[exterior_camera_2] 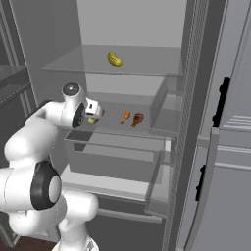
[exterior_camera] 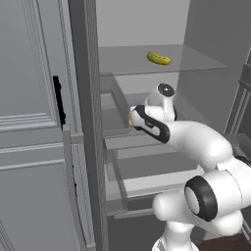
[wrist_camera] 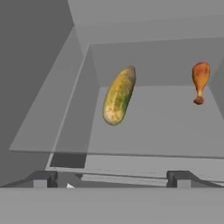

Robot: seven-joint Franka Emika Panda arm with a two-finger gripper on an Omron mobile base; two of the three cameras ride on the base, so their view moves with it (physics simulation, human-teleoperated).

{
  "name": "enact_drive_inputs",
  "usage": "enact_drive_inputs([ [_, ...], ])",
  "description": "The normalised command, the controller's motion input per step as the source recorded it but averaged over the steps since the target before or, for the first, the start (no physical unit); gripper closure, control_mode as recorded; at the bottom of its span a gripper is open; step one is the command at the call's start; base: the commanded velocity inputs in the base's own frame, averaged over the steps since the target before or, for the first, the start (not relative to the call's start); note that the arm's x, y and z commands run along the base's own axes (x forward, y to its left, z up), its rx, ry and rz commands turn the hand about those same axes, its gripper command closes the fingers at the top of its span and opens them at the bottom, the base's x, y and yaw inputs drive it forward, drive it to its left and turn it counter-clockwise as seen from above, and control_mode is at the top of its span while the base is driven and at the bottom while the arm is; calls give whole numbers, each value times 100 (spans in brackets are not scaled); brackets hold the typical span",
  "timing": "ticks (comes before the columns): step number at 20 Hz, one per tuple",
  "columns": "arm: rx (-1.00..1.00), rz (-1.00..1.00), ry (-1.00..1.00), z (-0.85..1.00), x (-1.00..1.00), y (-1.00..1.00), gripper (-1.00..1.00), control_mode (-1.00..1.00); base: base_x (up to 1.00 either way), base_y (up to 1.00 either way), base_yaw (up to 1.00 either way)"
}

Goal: Place one cucumber and one chicken drumstick in each tupperware on the nearby counter, to pack two identical lunches.

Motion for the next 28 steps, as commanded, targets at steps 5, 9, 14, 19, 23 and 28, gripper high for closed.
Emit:
enact_drive_inputs([
  [5, 0, 0, 0, -44, 42, 15, -100, -100, 0, 0, 0],
  [9, -2, 0, 0, -29, 48, 20, -100, -100, 0, 0, 0],
  [14, -1, -1, 0, -19, 57, 4, -100, -100, 0, 0, 0],
  [19, 0, -1, 5, -8, 57, 0, -100, -100, 0, 0, 0],
  [23, 0, 0, 3, -9, 23, 0, -100, -100, 0, 0, 0],
  [28, -1, 0, 0, -28, 21, 0, -100, -100, 0, 0, 0],
])
